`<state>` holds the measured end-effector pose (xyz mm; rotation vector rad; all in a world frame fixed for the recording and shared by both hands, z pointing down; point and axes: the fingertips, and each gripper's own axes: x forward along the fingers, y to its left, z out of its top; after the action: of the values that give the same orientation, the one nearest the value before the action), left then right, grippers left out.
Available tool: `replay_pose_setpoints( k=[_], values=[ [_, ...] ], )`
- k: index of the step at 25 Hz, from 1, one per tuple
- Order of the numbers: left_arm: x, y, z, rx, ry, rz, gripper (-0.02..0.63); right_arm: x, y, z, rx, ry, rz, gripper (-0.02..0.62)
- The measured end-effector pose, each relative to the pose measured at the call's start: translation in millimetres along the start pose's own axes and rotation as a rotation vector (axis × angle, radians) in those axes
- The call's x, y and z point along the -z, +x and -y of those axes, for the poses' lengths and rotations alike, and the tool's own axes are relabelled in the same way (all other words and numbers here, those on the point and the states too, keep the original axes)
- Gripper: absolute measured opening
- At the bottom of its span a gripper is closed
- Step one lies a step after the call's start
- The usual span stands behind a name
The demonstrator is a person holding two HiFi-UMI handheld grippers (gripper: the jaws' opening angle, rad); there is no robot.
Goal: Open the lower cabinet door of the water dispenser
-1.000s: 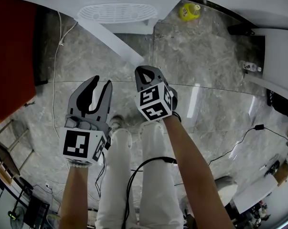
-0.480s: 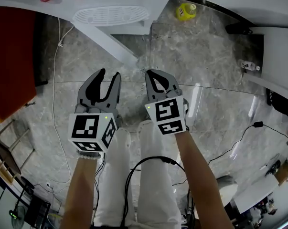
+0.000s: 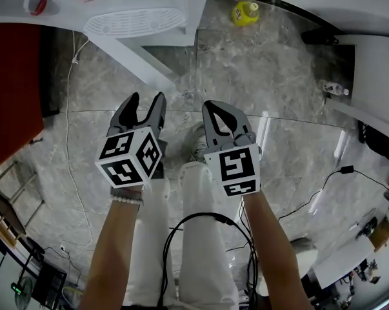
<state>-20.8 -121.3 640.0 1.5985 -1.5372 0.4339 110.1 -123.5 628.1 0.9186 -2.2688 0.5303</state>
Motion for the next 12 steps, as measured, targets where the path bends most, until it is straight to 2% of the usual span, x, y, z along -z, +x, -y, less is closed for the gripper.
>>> replay_pose_setpoints(
  k=[6,12],
  values=[
    [13,24,3,-0.040,-0.142,-0.046,0.282,4,-7,2,-0.035,0.015,0.008,0.005],
    [17,43,5,-0.059,-0.231,-0.053,0.293,9,-10,6,-0.051,0.016,-0.001,0.005]
  ],
)
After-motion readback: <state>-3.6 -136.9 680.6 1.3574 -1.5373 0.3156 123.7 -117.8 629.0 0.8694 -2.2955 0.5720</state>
